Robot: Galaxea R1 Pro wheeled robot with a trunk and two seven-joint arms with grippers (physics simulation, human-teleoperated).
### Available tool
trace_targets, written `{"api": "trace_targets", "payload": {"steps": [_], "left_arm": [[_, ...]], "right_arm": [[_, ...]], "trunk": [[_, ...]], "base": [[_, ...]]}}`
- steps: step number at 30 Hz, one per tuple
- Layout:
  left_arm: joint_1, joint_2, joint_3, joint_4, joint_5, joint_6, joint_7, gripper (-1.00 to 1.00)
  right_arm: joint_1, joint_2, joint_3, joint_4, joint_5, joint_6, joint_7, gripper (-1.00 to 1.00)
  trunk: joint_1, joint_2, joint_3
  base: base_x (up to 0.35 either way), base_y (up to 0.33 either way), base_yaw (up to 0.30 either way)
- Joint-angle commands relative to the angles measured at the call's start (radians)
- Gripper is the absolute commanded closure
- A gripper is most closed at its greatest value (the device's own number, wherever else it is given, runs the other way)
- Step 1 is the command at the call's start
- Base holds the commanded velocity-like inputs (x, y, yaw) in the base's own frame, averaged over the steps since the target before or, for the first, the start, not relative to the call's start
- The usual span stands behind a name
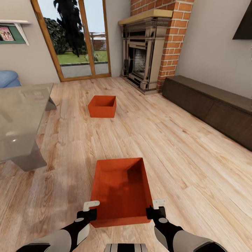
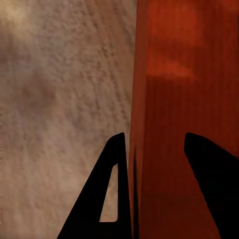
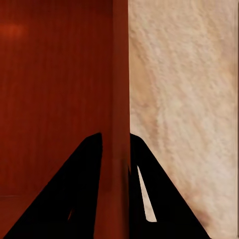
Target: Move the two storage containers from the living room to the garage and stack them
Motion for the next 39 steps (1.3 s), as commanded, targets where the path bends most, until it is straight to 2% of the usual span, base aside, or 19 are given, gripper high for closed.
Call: {"api": "trace_targets", "payload": {"steps": [1, 39], "left_arm": [[-0.001, -0.001, -0.005, 0.001, -0.001, -0.003, -0.003, 1.00], [-0.001, -0.001, -0.005, 0.001, -0.001, -0.003, -0.003, 1.00]], "right_arm": [[0.000, 0.001, 0.021, 0.001, -0.008, -0.003, 0.003, 1.00], [0.000, 0.002, 0.021, 0.001, -0.008, -0.003, 0.003, 1.00]], "trunk": [[-0.004, 0.007, 0.003], [-0.150, 0.273, 0.122]], "base": [[0.000, 0.000, 0.000], [0.000, 0.000, 0.000]]}}
